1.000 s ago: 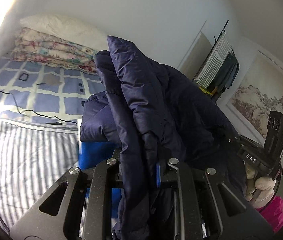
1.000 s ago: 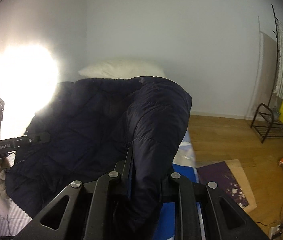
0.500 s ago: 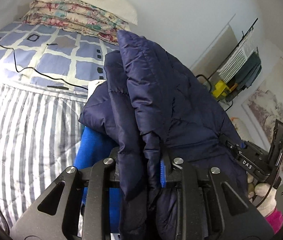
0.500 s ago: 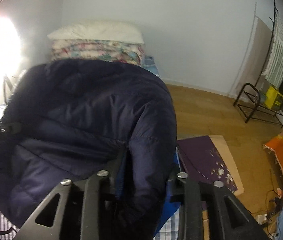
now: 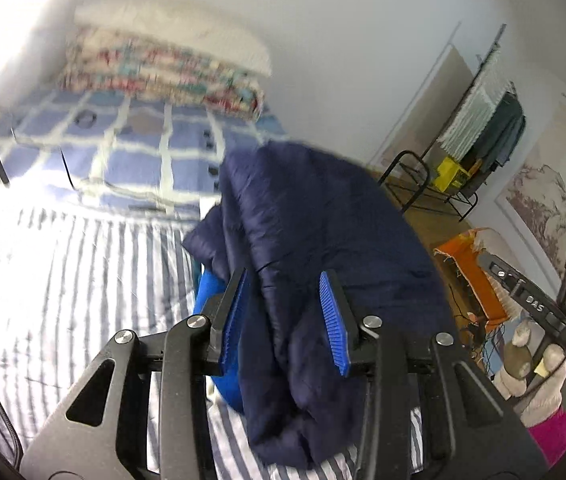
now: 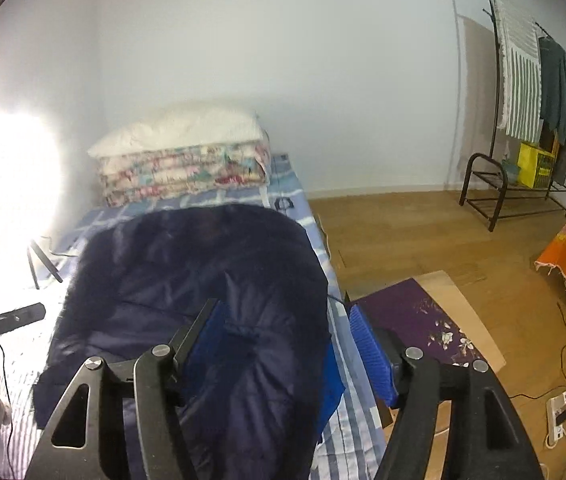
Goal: Fold large clothes
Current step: 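Lower the folded jacket onto the blue fleece and open both tools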
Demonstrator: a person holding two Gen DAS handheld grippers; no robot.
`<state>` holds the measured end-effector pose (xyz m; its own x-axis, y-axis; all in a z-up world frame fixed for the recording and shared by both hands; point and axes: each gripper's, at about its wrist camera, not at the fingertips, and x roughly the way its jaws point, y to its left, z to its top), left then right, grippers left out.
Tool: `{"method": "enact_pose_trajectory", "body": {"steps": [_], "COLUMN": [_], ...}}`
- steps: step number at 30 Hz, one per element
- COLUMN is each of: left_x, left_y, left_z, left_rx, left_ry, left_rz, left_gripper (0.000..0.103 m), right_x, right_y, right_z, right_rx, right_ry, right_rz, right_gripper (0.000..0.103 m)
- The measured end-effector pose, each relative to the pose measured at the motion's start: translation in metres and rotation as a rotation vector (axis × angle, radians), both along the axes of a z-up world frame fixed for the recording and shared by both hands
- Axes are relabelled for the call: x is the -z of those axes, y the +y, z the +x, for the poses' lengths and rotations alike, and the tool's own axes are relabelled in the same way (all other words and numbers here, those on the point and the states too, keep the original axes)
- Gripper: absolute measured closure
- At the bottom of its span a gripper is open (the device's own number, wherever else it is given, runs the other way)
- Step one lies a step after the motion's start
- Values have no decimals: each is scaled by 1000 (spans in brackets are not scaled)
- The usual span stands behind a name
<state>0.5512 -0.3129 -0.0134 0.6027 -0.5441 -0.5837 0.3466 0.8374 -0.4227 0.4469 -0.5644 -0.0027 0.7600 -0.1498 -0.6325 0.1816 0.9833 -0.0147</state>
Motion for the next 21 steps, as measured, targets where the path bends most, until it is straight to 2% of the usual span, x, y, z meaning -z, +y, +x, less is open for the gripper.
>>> {"method": "enact_pose_trajectory", "body": {"steps": [6,10,14,19,21], "left_x": [-73,-124,-173,-235,-259], "left_y": [33,59,84,126,144], "left_z": [-59,-113,-162,-235,-269], "left_rx": [10,13,15,20,27], "left_ry": [-92,-148,-207,-285,-313], "left_rz": [6,3,4,-32,-43], "left_gripper": [67,67,67,67,67], "right_x": [-53,-92,-138,-192,-221], "right_y": [37,59,85,114,131], "right_z": [-43,-76,-118,-171,-205], "right_rx": [-39,-64,-85,-96,-103], "right_ry": [-53,-92,-127,-166,-192], "right_rz": [4,24,11,16,9], "right_gripper": [35,35,35,35,35]}}
